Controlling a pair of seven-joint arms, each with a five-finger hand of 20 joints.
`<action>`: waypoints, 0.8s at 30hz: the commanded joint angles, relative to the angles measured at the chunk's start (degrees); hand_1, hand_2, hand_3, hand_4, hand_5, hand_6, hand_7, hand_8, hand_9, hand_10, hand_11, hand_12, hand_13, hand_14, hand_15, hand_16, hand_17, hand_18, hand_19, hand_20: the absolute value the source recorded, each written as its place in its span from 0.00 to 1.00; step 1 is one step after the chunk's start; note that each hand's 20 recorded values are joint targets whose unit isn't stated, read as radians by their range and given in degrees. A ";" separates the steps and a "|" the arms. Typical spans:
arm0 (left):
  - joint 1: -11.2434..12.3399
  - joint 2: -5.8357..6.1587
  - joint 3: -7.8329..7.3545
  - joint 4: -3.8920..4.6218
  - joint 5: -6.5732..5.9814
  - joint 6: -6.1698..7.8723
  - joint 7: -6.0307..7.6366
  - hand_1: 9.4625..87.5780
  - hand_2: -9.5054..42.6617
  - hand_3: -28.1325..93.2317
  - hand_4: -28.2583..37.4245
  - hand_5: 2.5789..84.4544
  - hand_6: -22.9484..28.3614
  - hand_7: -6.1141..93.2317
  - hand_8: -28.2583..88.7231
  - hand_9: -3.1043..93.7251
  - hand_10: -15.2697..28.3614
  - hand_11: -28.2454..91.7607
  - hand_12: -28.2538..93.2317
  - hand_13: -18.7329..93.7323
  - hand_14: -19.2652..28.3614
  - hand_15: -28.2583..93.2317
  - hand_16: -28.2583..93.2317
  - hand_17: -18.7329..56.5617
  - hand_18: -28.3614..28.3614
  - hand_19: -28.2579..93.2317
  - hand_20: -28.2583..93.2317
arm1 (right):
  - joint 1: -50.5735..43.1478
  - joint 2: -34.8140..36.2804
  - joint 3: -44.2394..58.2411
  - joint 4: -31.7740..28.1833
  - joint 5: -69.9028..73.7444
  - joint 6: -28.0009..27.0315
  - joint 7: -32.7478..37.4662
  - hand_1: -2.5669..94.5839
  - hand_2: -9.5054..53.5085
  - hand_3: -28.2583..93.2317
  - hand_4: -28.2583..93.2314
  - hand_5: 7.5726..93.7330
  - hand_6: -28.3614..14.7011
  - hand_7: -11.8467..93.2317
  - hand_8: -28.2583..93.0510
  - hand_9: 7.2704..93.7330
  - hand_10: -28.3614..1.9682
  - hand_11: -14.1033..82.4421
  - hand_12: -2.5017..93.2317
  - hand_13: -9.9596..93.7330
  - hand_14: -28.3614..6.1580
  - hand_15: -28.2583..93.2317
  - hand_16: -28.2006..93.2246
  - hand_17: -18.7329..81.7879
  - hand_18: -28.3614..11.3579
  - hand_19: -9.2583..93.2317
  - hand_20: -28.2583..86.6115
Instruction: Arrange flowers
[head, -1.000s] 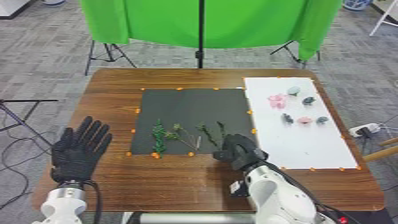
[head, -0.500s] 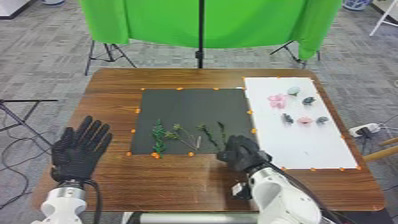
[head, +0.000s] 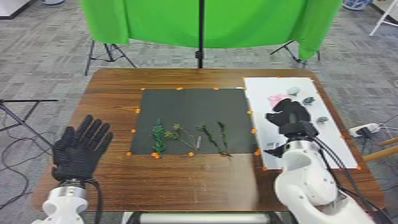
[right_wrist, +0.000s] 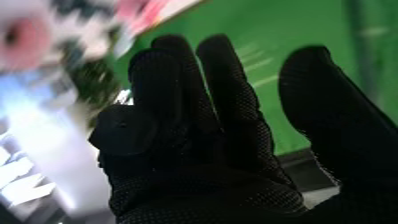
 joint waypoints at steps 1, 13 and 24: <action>-0.41 -0.49 0.90 0.74 0.11 -0.35 0.12 0.25 0.46 0.87 0.00 0.51 0.64 0.15 0.16 0.43 0.70 0.40 0.30 0.41 0.74 0.51 0.17 0.14 0.75 0.52 0.32 | 2.81 1.31 3.83 5.52 -1.64 -1.99 1.33 0.43 0.00 0.94 0.03 0.63 0.51 0.26 0.13 0.60 0.33 0.35 0.18 0.60 0.29 0.83 0.39 0.52 0.05 1.00 0.78; -1.06 -0.37 1.19 0.76 0.08 -0.12 0.06 0.25 0.46 0.87 0.00 0.51 0.64 0.15 0.16 0.42 0.70 0.40 0.30 0.41 0.74 0.51 0.17 0.14 0.75 0.52 0.32 | 5.25 2.34 2.30 10.88 -1.53 -11.54 -1.22 0.51 0.00 0.83 0.00 0.61 0.57 0.25 0.13 0.58 0.43 0.31 0.17 0.61 0.35 0.81 0.39 0.52 0.06 1.00 0.77; -1.58 -0.27 1.58 1.04 -0.10 -0.13 -0.83 0.25 0.46 0.88 0.00 0.51 0.64 0.15 0.16 0.42 0.70 0.40 0.30 0.41 0.74 0.51 0.17 0.14 0.75 0.53 0.32 | 6.03 2.15 -0.93 14.92 -2.75 -5.97 -6.19 0.72 0.00 0.67 0.00 0.81 0.65 0.33 0.22 0.90 0.56 0.24 0.39 0.75 0.50 0.76 0.51 0.54 0.10 1.00 0.74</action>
